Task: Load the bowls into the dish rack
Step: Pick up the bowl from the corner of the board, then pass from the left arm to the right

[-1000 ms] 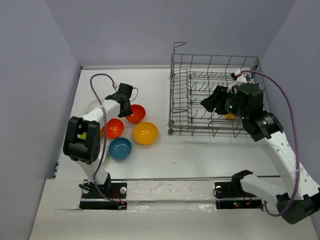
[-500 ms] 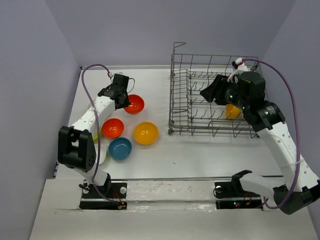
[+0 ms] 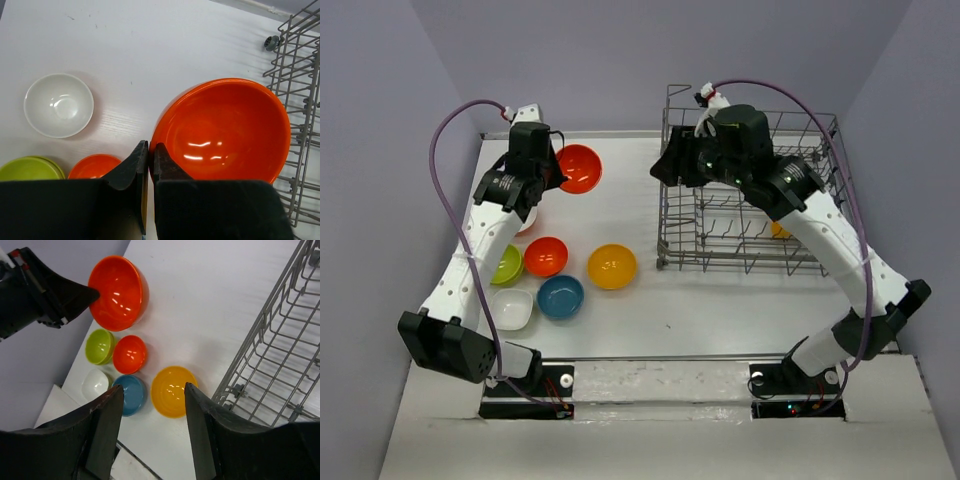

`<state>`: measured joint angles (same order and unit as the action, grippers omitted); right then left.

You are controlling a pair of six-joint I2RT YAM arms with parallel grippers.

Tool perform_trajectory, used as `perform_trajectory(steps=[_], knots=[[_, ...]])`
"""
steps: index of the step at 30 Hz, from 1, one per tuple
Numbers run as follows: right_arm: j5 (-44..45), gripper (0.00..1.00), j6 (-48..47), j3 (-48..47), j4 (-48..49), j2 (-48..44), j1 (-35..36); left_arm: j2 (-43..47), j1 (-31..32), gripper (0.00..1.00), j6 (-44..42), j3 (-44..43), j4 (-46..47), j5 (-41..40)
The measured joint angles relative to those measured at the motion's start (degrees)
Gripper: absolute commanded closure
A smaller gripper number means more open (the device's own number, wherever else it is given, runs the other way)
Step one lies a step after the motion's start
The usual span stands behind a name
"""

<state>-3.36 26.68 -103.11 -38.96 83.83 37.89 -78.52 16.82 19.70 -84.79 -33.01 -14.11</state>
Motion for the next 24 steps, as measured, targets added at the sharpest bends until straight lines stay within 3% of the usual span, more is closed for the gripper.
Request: perform_trajectory(steps=[15,24], knots=[[10.8,0.43,-1.6,-24.2,-7.0,24.6,7.6,3.8,2.1,1.0,-0.2,0.0,-3.9,2.1],[12.4,0.43,-2.1,-27.8,-9.1,30.1,8.9,4.6,3.5,1.0,-0.1,0.0,-4.0,2.2]])
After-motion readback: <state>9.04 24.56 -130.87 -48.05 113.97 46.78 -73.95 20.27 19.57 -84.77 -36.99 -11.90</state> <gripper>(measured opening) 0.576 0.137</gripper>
